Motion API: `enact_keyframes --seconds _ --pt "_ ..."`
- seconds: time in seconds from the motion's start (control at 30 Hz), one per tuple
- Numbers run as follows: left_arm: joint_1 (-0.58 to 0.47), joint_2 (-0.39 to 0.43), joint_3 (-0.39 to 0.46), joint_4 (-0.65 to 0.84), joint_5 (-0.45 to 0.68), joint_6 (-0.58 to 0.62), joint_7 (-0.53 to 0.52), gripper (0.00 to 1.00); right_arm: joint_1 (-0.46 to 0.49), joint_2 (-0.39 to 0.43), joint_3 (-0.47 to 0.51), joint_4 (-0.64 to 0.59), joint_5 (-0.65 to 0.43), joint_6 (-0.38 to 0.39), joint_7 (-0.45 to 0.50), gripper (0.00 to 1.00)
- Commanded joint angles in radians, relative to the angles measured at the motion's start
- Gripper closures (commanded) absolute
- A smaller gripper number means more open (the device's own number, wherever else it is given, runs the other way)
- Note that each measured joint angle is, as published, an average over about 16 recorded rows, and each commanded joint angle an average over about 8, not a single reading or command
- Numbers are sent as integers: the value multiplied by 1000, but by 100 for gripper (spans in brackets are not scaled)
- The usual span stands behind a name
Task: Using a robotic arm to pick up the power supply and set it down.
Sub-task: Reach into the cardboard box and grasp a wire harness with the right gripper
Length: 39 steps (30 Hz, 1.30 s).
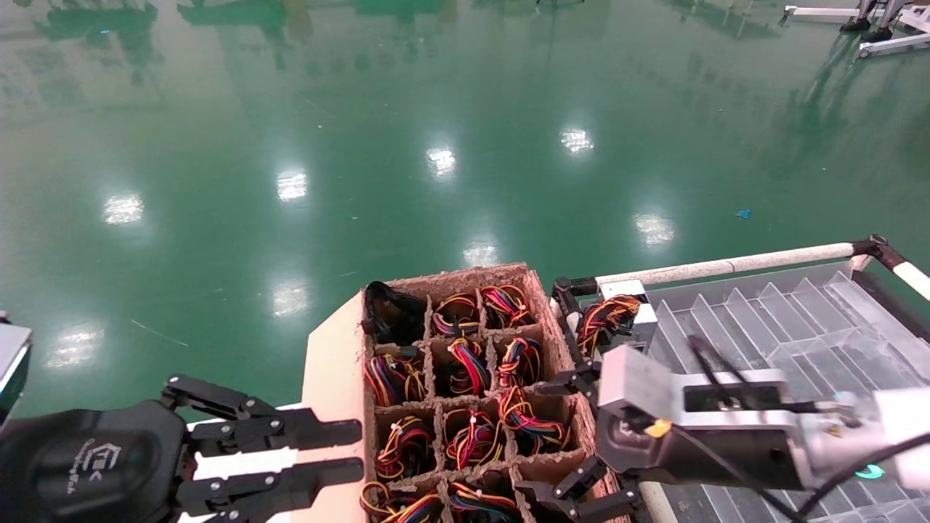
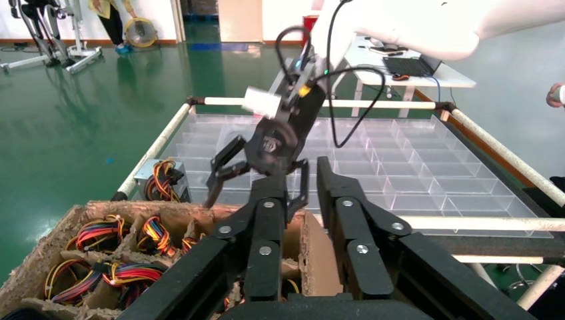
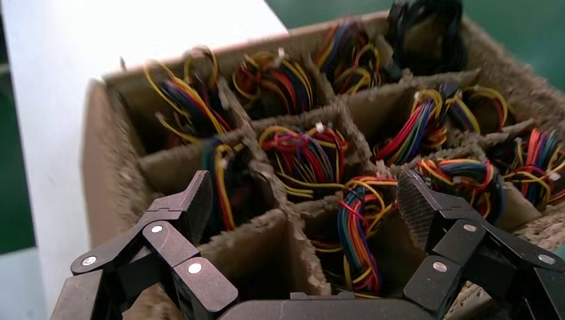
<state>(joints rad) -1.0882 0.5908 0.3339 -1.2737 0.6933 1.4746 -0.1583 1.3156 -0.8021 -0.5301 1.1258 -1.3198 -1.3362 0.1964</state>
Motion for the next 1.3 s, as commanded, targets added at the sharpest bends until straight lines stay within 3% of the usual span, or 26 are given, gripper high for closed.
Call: enact_keyframes --seconds 0.03,0.1,0.6,0.67,0.87,0.93,1.3 --pt "0 0 0 0 0 0 0 100 22 -17 -20 -10 -47 9 -2 90" --pt "0 0 0 0 0 0 0 100 40 -39 -36 -27 -80 14 -8 100" --pt "0 0 0 0 0 0 0 83 109 -123 -91 -129 -193 35 -50 100" --pt "0 0 0 0 0 0 0 70 110 -121 -91 -133 -196 36 -52 100" --pt "0 0 1 0 0 0 0 10 111 -115 -95 -131 -214 48 -50 100" --pt "0 0 1 0 0 0 0 0 111 -114 -97 -126 -222 54 -48 100" --pt "0 0 1 0 -1 0 0 0 106 -111 -104 -97 -246 68 -31 100"
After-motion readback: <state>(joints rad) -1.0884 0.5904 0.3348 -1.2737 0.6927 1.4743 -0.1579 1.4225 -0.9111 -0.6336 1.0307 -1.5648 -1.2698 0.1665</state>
